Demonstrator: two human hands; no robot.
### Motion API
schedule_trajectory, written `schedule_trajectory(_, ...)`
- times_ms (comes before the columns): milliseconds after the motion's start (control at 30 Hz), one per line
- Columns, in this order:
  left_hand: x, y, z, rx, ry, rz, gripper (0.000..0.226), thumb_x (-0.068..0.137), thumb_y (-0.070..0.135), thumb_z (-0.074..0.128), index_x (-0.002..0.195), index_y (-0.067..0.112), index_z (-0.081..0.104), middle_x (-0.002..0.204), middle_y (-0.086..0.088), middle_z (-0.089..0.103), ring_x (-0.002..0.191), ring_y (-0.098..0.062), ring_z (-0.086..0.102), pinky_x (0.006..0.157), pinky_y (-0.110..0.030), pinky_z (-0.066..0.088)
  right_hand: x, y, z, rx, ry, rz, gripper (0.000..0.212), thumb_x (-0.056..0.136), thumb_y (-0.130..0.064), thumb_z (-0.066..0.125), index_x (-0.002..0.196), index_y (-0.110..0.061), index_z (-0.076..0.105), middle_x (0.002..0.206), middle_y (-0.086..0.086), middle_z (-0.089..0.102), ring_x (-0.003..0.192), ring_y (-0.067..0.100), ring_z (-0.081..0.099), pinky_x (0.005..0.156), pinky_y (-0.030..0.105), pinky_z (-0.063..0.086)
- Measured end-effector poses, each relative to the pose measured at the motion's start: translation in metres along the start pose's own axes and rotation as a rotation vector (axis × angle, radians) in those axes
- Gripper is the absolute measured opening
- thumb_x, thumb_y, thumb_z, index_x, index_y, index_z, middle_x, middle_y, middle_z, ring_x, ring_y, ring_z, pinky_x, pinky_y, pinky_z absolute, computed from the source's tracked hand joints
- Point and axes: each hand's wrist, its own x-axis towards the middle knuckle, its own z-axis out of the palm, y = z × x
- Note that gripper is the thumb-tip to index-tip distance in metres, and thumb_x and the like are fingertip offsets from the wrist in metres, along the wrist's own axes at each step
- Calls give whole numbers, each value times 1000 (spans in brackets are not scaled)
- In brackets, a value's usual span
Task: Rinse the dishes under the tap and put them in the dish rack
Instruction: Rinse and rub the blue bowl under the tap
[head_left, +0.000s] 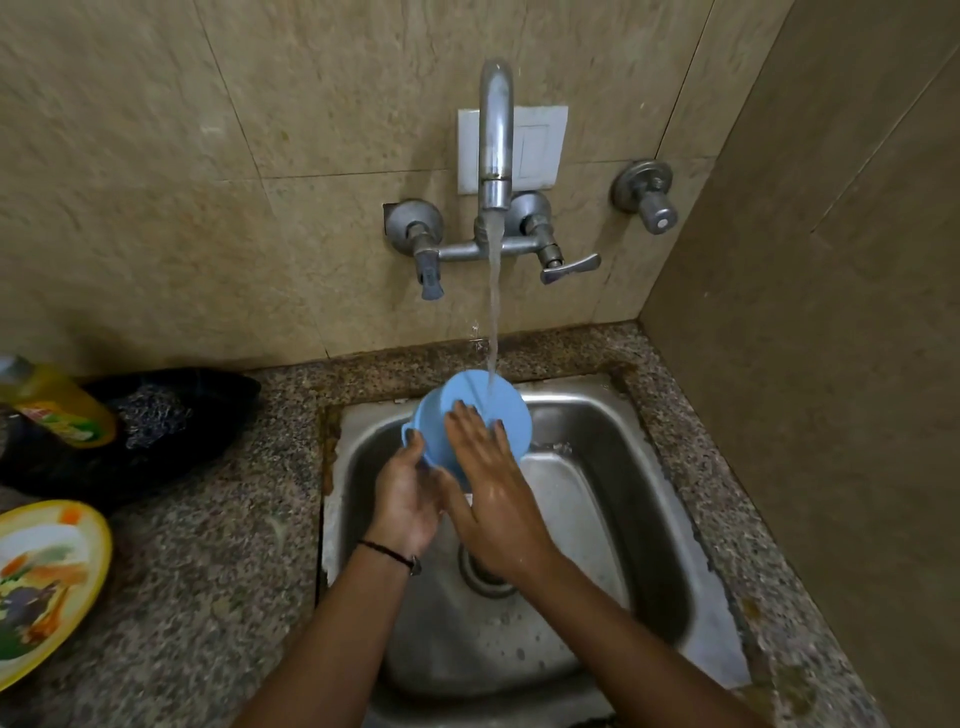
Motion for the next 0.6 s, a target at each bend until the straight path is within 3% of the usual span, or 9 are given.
schedule_trajectory(67,-3,-2,0,13,-40,3,34,102,27,37,118,6,59,87,-6,76,79,-17,72,66,-32,59,21,4,-10,-53,-67,51,66,96,-50,15,149,-12,20,157,2,17,145,8,4,120,35,0)
schedule_trajectory(100,-5,-2,2,23,-57,8,33,102,27,36,116,7,59,90,-7,75,84,-20,70,73,-37,58,29,10,-14,-88,-73,81,68,95,-55,11,150,-15,18,158,2,15,146,9,3,120,34,-2)
schedule_trajectory(167,-7,1,4,3,-62,22,37,102,27,36,127,6,54,111,-16,69,106,-30,62,96,-50,48,31,23,-17,-114,-81,213,69,95,-57,12,151,-18,10,159,2,9,146,11,0,119,31,-4)
schedule_trajectory(233,-2,4,1,-18,-28,32,43,102,28,36,137,4,47,128,-21,59,121,-36,52,107,-57,36,18,26,-14,-103,-84,298,68,96,-54,17,151,-18,2,160,1,-1,145,9,-8,120,33,-3)
schedule_trajectory(300,1,4,-4,-7,7,28,44,101,28,37,137,3,46,125,-20,59,116,-34,54,102,-53,41,-4,13,-8,-151,-66,180,70,95,-55,14,151,-17,-1,159,-1,-6,144,8,-13,120,32,-4)
schedule_trajectory(400,1,2,-6,26,10,3,42,100,29,42,132,2,52,115,-17,66,102,-28,62,82,-40,54,-8,2,-5,-148,-82,-41,71,96,-56,12,151,-12,10,158,-1,3,146,8,-3,120,28,-4)
schedule_trajectory(467,0,0,-3,17,-18,14,40,101,27,40,130,3,53,107,-14,69,94,-23,65,76,-35,57,11,4,-9,-111,-101,-23,73,93,-58,7,151,-14,13,158,-3,6,146,6,0,120,28,-1)
schedule_trajectory(533,-1,0,1,16,-42,53,37,102,25,38,130,4,52,112,-15,67,98,-26,63,88,-42,52,30,14,-16,-67,-87,67,75,91,-62,5,151,-19,13,159,-4,10,146,6,2,121,31,2)
schedule_trajectory(600,1,0,1,13,-49,67,37,102,24,38,131,5,51,117,-18,63,103,-29,60,98,-50,44,37,23,-21,-65,-73,165,69,94,-59,15,152,-22,11,159,-3,11,146,9,4,121,33,4)
